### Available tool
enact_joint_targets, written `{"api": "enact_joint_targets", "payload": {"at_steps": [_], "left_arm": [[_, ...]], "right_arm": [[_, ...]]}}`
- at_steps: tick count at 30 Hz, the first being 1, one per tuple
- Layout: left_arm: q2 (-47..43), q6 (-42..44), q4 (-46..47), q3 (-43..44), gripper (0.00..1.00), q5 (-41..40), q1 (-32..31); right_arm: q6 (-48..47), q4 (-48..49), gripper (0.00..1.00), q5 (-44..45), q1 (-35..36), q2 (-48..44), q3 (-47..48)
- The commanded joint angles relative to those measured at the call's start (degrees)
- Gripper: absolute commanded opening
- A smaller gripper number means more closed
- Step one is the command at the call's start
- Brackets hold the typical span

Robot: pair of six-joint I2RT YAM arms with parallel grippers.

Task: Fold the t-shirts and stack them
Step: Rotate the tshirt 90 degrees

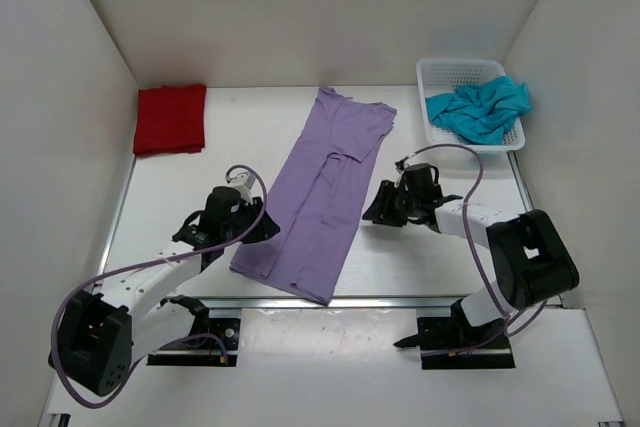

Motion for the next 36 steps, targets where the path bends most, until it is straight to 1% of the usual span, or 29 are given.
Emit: {"api": "enact_joint_targets", "payload": {"at_steps": [1, 2, 3, 5, 7, 8, 9, 11, 14, 16, 18, 20, 21, 22, 23, 24, 25, 26, 27, 28, 29, 30, 31, 32, 33, 34, 36], "left_arm": [[-1.8, 1.0, -1.7, -2.2, 0.41, -6.4, -0.6], [-2.3, 0.7, -1.9, -2.6, 0.42, -7.7, -0.5], [-3.9, 0.2, -1.2, -4.6, 0.46, -9.1, -0.1], [-5.4, -1.0, 0.5, -6.9, 0.49, -10.1, 1.4], [-7.6, -1.8, 1.7, -9.7, 0.52, -9.8, 5.0], [-8.2, -1.8, 2.2, -10.1, 0.54, -9.1, 5.6], [-8.9, -2.1, 2.4, -11.1, 0.54, -9.0, 7.2], [-9.2, -1.8, 2.3, -11.0, 0.56, -9.9, 8.2], [-7.9, -1.5, 2.0, -11.1, 0.6, -11.3, 9.3], [-6.9, -1.3, 2.8, -11.6, 0.65, -11.0, 10.1], [-7.1, -1.7, 3.2, -13.1, 0.67, -10.9, 10.9], [-7.0, -1.8, 3.7, -13.3, 0.71, -11.4, 11.4], [-6.8, -1.4, 3.7, -13.5, 0.7, -11.6, 11.3], [-6.0, -1.2, 3.3, -13.3, 0.66, -11.9, 11.4], [-5.4, -1.0, 3.7, -13.2, 0.63, -11.5, 11.0], [-4.7, -1.1, 4.0, -13.5, 0.57, -10.4, 10.9], [-3.0, -0.7, 4.2, -13.3, 0.53, -9.5, 10.8], [-2.7, -0.9, 3.9, -13.2, 0.43, -9.0, 10.4], [-1.3, -0.5, 3.8, -12.9, 0.33, -8.1, 10.2], [-1.2, -0.4, 3.6, -13.2, 0.26, -7.1, 9.9], [-1.0, -0.6, 2.5, -12.8, 0.21, -6.5, 9.6], [-1.6, -0.3, 1.8, -13.0, 0.14, -6.9, 9.5], [-2.8, -0.4, 0.8, -13.0, 0.1, -7.0, 8.4], [-4.4, -0.6, -0.9, -13.3, 0.08, -7.1, 7.8], [-5.3, -1.2, -1.9, -13.8, 0.05, -7.2, 6.2], [-6.9, -2.2, -2.3, -14.0, 0.02, -6.3, 5.5], [-9.6, -3.9, -4.6, -15.1, 0.01, -4.7, 2.8]], "right_arm": [[-5.9, -1.9, 0.38, 0.4, -3.8, -1.1, 6.2], [-6.5, -1.7, 0.4, 1.3, -4.2, 0.0, 7.9], [-7.3, -1.5, 0.42, 3.4, -5.3, 2.4, 11.1], [-8.2, -0.9, 0.44, 4.7, -6.6, 7.0, 16.7], [-8.3, 0.9, 0.47, 7.7, -9.0, 13.1, 23.0], [-8.3, 1.0, 0.47, 8.1, -9.5, 14.6, 24.1], [-7.5, 1.2, 0.48, 8.9, -10.8, 17.8, 27.1], [-5.7, 1.5, 0.49, 6.9, -12.3, 23.5, 32.2], [-5.6, 0.1, 0.49, 6.2, -13.3, 29.1, 37.8], [-5.4, -1.4, 0.49, 6.3, -13.0, 32.2, 41.7], [-5.7, -2.5, 0.46, 3.9, -13.0, 35.8, 45.5], [-5.9, -3.1, 0.43, 3.5, -12.5, 37.2, 47.6], [-6.1, -3.1, 0.43, 3.3, -12.3, 38.3, 48.7], [-6.2, -3.2, 0.42, 3.9, -11.7, 39.0, 49.7], [-6.2, -4.7, 0.36, 3.3, -11.7, 40.1, 50.2], [-5.9, -5.0, 0.3, 2.9, -11.7, 40.8, 51.6], [-5.9, -6.1, 0.21, 1.9, -11.7, 41.9, 53.1], [-5.8, -6.4, 0.16, 1.6, -11.7, 42.6, 53.4], [-6.0, -6.6, 0.13, 1.6, -11.3, 43.1, 55.0], [-6.5, -7.3, 0.08, 1.4, -11.5, 43.5, 56.5], [-7.5, -9.7, 0.05, 1.4, -11.1, 45.1, 58.9], [-8.3, -10.6, 0.05, 1.5, -10.4, 45.9, 61.3], [-9.1, -14.2, 0.03, 1.0, -10.5, 47.6, 66.1], [-10.7, -17.6, 0.02, 0.1, -10.3, 49.9, 71.0], [-11.8, -21.1, 0.02, 0.1, -9.7, 52.1, 73.7], [-12.4, -22.9, 0.02, 0.1, -9.5, 53.1, 78.3], [-14.7, -30.1, 0.07, -0.1, -8.9, 56.3, 87.7]]}}
